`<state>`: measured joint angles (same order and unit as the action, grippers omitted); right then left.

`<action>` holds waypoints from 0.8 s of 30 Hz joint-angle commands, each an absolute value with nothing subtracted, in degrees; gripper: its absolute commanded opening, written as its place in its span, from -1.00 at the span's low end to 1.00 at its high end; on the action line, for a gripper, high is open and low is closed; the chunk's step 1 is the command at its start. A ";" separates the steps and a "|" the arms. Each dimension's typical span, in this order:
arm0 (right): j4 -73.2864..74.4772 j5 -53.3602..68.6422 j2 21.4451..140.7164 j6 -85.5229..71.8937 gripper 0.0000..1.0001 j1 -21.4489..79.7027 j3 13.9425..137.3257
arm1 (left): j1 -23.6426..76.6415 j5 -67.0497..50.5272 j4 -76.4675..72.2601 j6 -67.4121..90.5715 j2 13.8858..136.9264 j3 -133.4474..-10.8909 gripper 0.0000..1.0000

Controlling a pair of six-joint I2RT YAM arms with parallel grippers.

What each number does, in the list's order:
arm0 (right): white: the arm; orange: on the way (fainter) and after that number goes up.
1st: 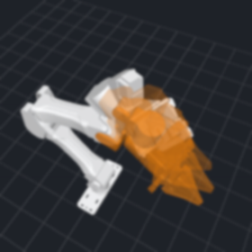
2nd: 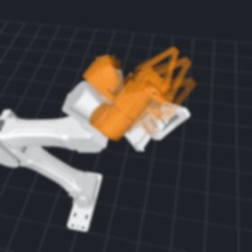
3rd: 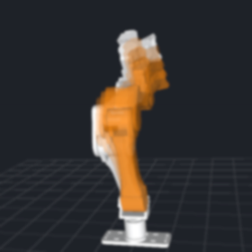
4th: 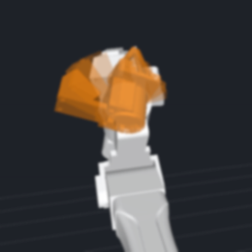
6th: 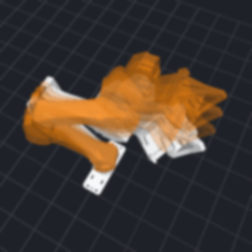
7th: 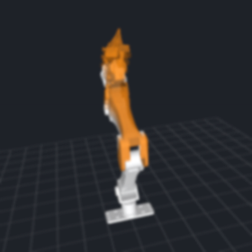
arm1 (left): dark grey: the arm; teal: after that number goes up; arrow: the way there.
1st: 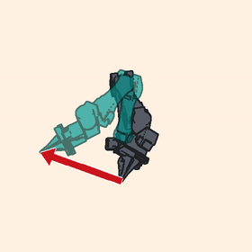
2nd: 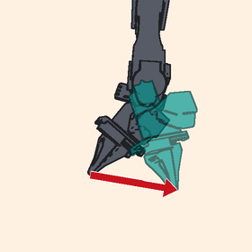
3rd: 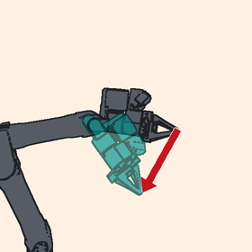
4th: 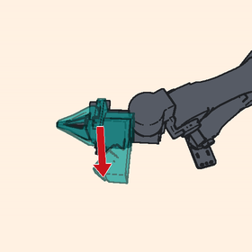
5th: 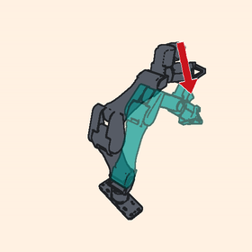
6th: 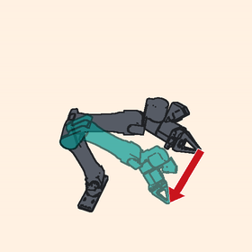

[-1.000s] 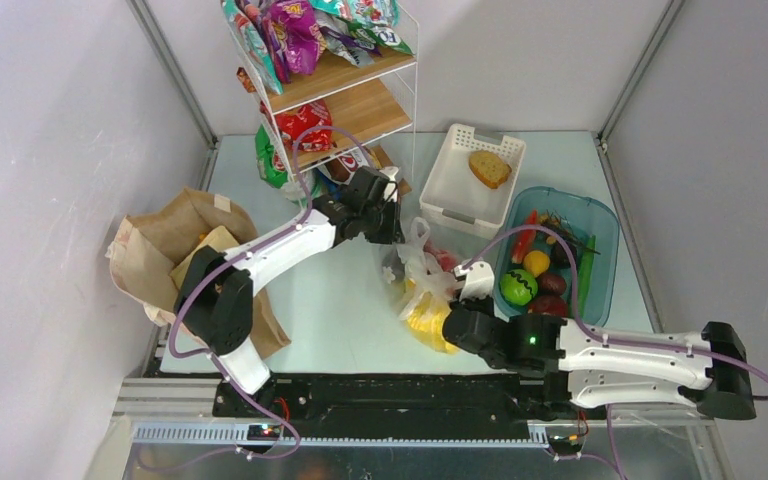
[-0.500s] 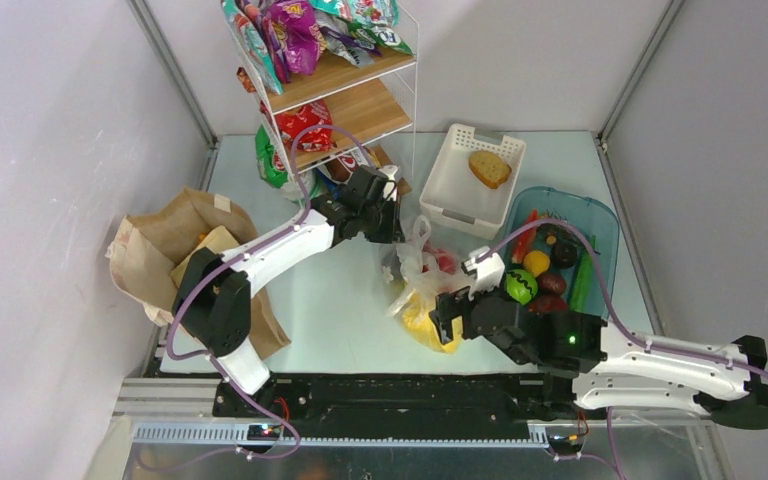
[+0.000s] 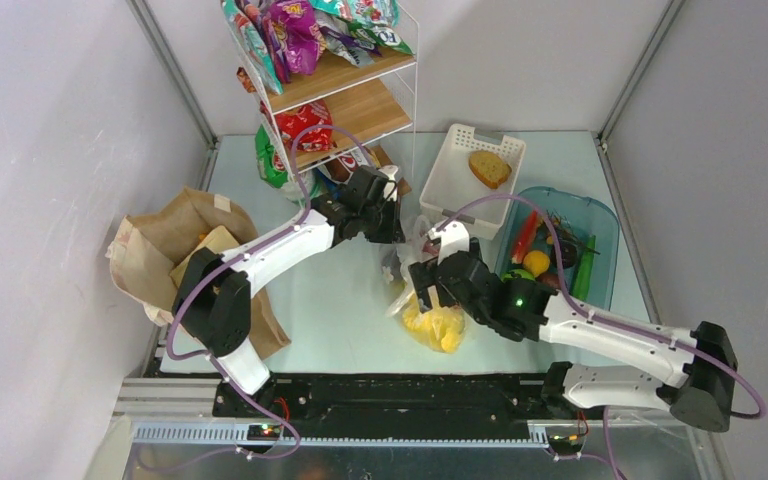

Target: Untie the knot of the grocery bags and take out the mixed food

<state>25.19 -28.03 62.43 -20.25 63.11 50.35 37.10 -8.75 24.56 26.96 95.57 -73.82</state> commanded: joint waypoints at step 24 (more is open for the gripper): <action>24.17 -33.20 59.69 -26.05 -1.00 63.08 43.73 | 34.77 -9.59 23.27 27.17 92.33 -73.91 -1.00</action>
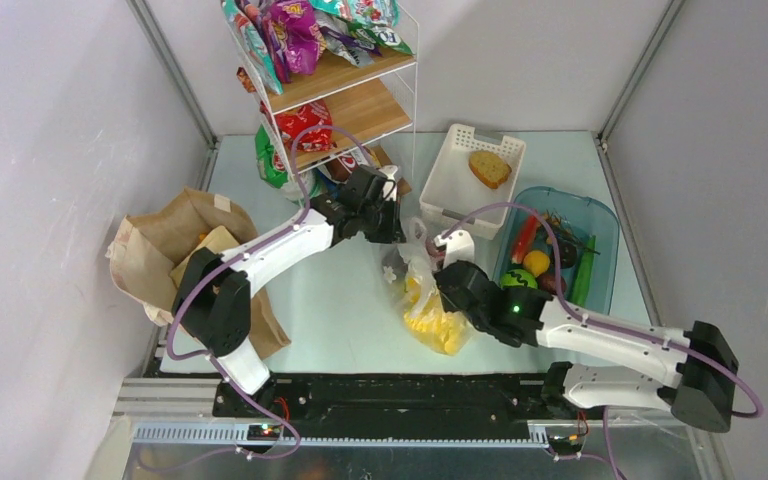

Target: Untie the knot of the grocery bags and take out the mixed food

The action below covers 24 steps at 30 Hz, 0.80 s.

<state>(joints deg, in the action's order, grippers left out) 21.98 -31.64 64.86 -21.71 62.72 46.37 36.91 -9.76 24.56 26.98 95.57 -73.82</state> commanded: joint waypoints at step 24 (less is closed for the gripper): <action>24.47 -30.40 50.50 -28.74 -1.00 62.80 38.58 | 40.28 -7.88 26.85 22.56 80.31 -73.79 0.86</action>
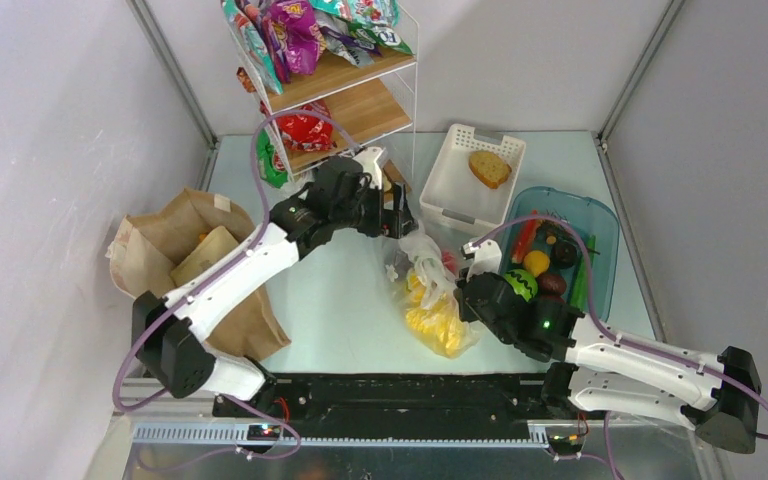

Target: Untie the knot of the grocery bags and take out the mixed food

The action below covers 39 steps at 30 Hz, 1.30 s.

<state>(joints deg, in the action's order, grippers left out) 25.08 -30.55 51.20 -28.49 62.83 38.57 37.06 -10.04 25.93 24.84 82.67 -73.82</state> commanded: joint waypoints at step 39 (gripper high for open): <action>22.61 -28.29 52.47 -28.62 -1.00 62.65 38.59 | 42.81 -16.98 26.55 25.11 92.87 -75.27 0.13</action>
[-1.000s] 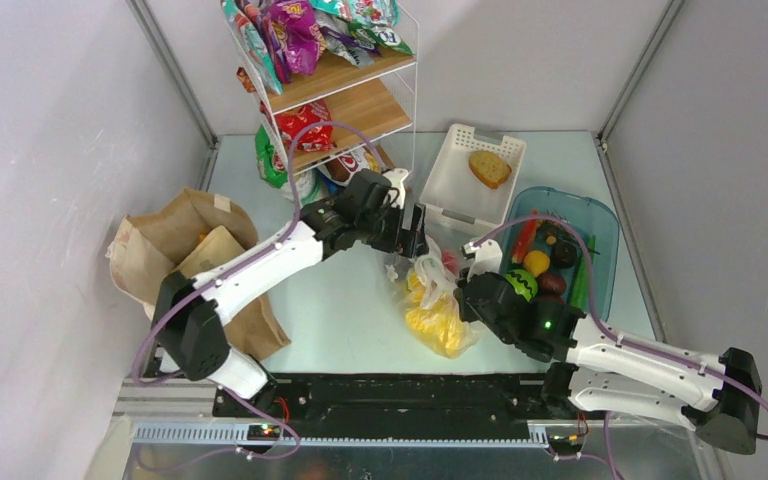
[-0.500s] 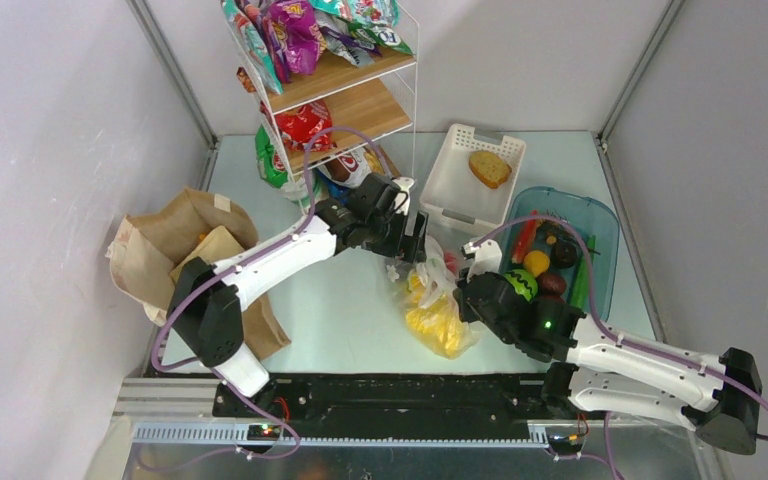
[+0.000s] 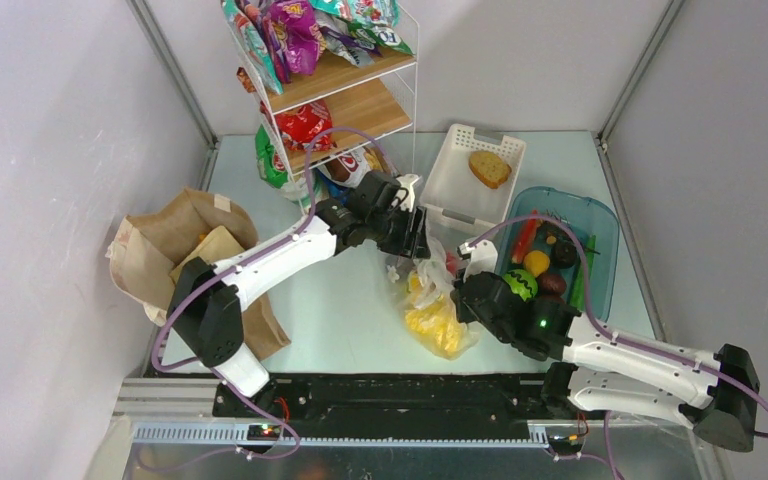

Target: Untie the knot of the grocery bags and take out the mixed food

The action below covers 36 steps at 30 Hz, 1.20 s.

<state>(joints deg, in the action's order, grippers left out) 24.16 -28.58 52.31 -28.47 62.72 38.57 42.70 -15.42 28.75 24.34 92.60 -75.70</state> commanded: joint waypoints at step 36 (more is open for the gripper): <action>28.63 -32.43 50.63 -31.25 -1.00 63.25 38.58 | 38.60 -13.31 26.72 26.91 91.56 -74.10 -1.00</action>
